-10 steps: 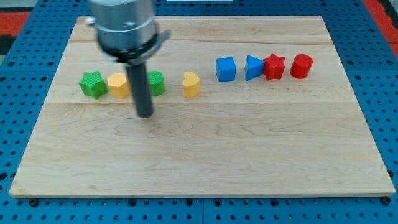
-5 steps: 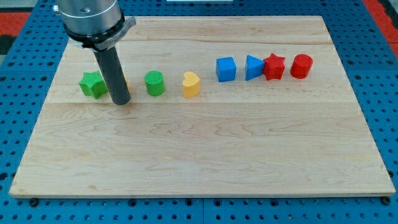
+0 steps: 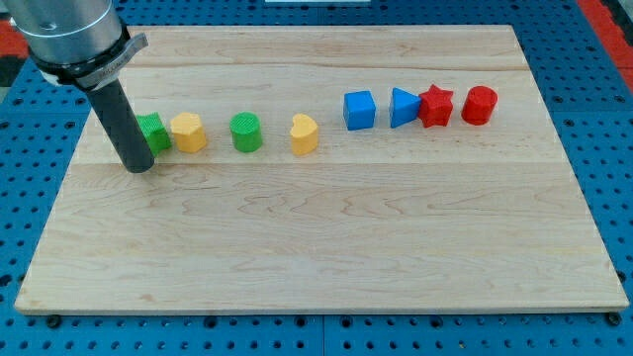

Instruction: Adjust the yellow heart yellow hexagon and green star

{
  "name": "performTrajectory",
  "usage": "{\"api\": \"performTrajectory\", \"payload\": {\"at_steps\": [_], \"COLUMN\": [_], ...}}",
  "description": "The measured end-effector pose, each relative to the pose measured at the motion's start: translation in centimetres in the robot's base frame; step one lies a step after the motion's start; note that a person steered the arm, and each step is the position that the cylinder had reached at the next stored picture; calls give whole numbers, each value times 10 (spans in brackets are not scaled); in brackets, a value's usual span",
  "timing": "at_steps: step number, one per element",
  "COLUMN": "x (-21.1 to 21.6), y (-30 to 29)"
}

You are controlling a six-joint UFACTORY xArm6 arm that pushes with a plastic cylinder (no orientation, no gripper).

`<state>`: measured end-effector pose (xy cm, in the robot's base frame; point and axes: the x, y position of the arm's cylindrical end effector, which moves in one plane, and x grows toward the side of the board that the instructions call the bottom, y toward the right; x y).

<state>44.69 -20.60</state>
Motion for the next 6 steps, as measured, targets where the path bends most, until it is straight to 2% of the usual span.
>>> {"api": "performTrajectory", "payload": {"at_steps": [6], "x": [-17], "y": [-28]}}
